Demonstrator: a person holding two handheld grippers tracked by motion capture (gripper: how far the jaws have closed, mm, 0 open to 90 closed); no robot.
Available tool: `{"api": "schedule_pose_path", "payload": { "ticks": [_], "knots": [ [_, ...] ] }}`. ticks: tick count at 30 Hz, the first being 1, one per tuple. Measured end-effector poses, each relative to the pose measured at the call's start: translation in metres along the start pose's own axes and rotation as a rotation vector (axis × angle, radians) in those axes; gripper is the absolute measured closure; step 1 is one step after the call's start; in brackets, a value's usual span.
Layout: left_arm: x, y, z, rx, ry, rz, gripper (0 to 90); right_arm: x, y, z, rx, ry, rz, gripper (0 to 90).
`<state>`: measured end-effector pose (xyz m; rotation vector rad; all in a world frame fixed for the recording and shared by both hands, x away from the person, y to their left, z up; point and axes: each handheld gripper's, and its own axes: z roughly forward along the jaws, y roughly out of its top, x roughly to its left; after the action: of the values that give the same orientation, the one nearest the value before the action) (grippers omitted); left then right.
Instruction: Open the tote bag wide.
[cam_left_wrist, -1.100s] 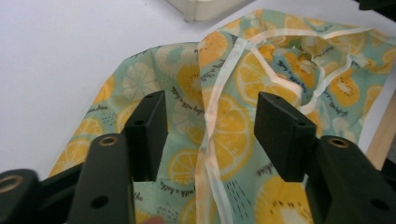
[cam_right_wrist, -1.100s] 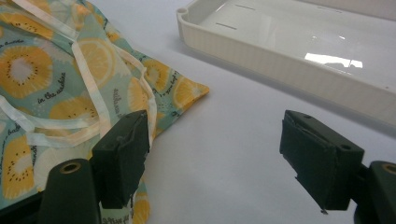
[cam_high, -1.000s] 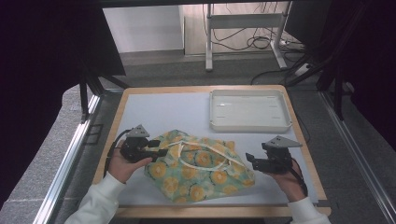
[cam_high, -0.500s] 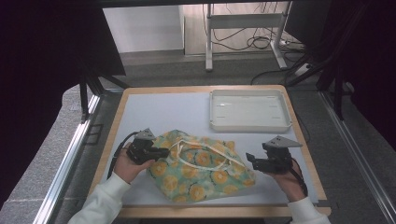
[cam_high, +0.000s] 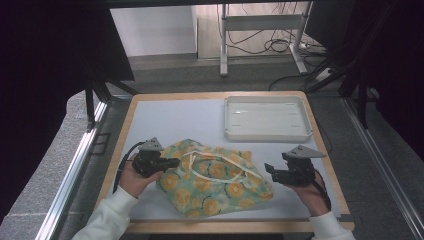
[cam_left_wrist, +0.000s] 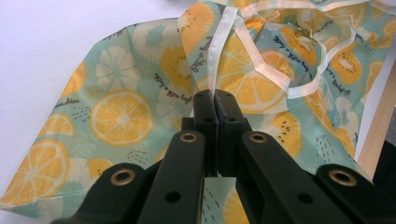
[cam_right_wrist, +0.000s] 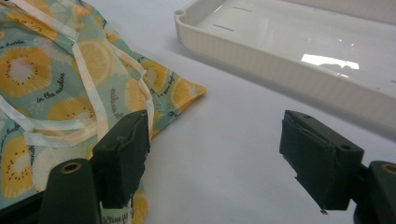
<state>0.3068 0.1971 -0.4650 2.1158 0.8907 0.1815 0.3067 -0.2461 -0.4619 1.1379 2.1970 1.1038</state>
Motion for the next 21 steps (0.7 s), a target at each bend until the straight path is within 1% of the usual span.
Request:
{"api": "schedule_pose_path", "payload": {
  "ticks": [3,4,5,6,10,11,12,13,14,16,17,18,21],
  "knots": [
    [0.000,0.000,-0.001,-0.002,0.001,-0.001,90.0,0.001,0.002,-0.005,-0.002,-0.002,-0.011,26.2],
    [0.000,0.000,-0.001,-0.003,0.001,-0.001,90.0,0.002,0.005,-0.011,-0.011,0.010,-0.015,27.5],
    [0.000,0.000,-0.001,-0.004,0.001,-0.001,90.0,0.002,0.005,-0.011,-0.011,0.010,-0.015,27.5],
    [0.000,0.000,-0.001,-0.005,0.002,-0.003,90.0,0.005,0.009,-0.015,-0.013,0.024,-0.025,28.0],
    [0.000,-0.001,-0.001,-0.004,0.002,-0.004,90.0,0.010,0.013,-0.018,-0.012,0.045,-0.045,29.2],
    [0.000,-0.001,-0.002,-0.005,0.002,-0.005,90.0,0.012,0.014,-0.018,-0.010,0.052,-0.053,29.8],
    [0.000,-0.001,-0.002,-0.005,0.003,-0.005,90.0,0.017,0.016,-0.016,-0.008,0.074,-0.064,30.4],
    [0.000,-0.001,-0.002,-0.005,0.003,-0.005,90.0,0.017,0.016,-0.016,-0.008,0.074,-0.064,30.4],
    [0.000,-0.001,-0.002,-0.004,0.003,-0.006,90.0,0.021,0.018,-0.014,0.002,0.090,-0.076,31.0],
    [0.001,-0.001,-0.001,-0.003,0.002,-0.006,90.0,0.026,0.020,-0.011,0.009,0.106,-0.087,31.6],
    [0.001,-0.001,-0.001,-0.003,0.002,-0.006,90.0,0.026,0.020,-0.011,0.009,0.106,-0.087,31.6],
    [0.001,-0.001,-0.001,-0.002,0.000,-0.006,90.0,0.030,0.022,-0.008,0.020,0.119,-0.103,32.0],
    [0.001,-0.001,0.000,0.000,0.000,-0.008,90.0,0.036,0.025,-0.002,0.033,0.138,-0.129,32.9]
  ]
}}
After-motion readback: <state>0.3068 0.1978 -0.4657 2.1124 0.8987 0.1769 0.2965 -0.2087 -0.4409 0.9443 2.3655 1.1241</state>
